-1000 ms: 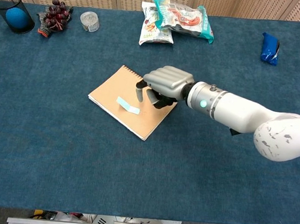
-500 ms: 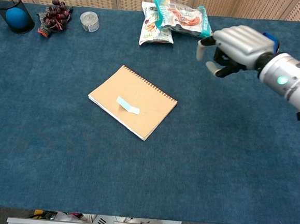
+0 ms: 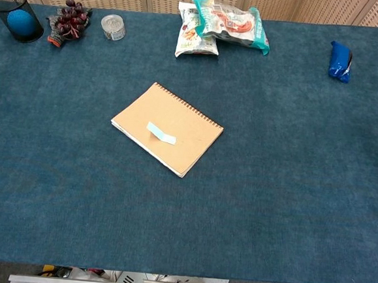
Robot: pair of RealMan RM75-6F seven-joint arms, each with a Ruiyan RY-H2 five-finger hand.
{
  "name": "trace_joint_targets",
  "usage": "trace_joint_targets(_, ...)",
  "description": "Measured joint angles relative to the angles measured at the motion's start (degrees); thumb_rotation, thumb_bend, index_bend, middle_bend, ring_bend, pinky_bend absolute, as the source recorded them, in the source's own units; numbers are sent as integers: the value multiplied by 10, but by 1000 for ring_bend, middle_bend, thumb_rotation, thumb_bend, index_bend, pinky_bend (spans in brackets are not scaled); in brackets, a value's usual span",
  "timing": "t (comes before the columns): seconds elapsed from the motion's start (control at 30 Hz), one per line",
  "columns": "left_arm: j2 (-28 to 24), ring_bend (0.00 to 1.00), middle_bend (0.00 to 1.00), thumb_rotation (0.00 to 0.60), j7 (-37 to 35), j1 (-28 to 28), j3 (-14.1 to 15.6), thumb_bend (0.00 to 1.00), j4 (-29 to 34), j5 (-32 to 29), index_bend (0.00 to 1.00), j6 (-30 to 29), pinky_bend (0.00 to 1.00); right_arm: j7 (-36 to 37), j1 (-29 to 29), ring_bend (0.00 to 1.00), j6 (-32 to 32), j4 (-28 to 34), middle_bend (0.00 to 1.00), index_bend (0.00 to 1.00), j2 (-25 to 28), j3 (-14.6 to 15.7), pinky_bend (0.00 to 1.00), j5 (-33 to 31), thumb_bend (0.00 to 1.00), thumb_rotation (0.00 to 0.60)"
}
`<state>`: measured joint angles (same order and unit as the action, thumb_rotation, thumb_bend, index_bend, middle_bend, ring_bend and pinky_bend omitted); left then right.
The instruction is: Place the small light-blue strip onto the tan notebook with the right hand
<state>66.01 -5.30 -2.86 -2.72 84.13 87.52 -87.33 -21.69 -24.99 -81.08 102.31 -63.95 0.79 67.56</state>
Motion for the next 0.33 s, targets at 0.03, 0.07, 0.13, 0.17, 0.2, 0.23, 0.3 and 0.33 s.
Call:
trace_joint_targets(0.03,0,247,199,600,4,-2,0,309,3,1,72,0,168,3,12,656,-12,0,663,442,4,3,856,4,338,599)
trace_joint_targets(0.07,0,247,199,600,7,-3,0,309,5,2,72,1,168,7,24,656,-23,0,662,443,8,5,856,7,339,599)
trace_joint_targets(0.13,0,247,199,600,12,-6,0,309,11,3,72,4,168,16,49,655,-44,-3,662,443,14,10,855,16,338,600)
trace_joint_targets(0.17,0,247,199,600,16,-8,0,309,14,4,72,6,168,21,58,655,-50,-4,662,442,16,12,855,19,338,600)
trace_joint_targets(0.2,0,247,199,600,19,-9,0,309,16,5,72,7,168,27,69,655,-55,-6,662,442,20,14,855,22,338,600)
trace_joint_targets(0.23,1,247,199,600,23,-10,1,310,18,6,72,7,168,31,76,655,-56,-7,662,442,22,16,855,25,338,600)
trace_joint_targets(0.3,2,247,199,600,31,-12,2,310,24,10,72,8,168,40,88,655,-58,-9,662,442,28,19,855,33,338,600)
trace_joint_targets(0.33,3,247,199,600,33,-13,2,309,26,11,72,9,168,42,92,655,-58,-10,662,442,29,19,855,36,338,600)
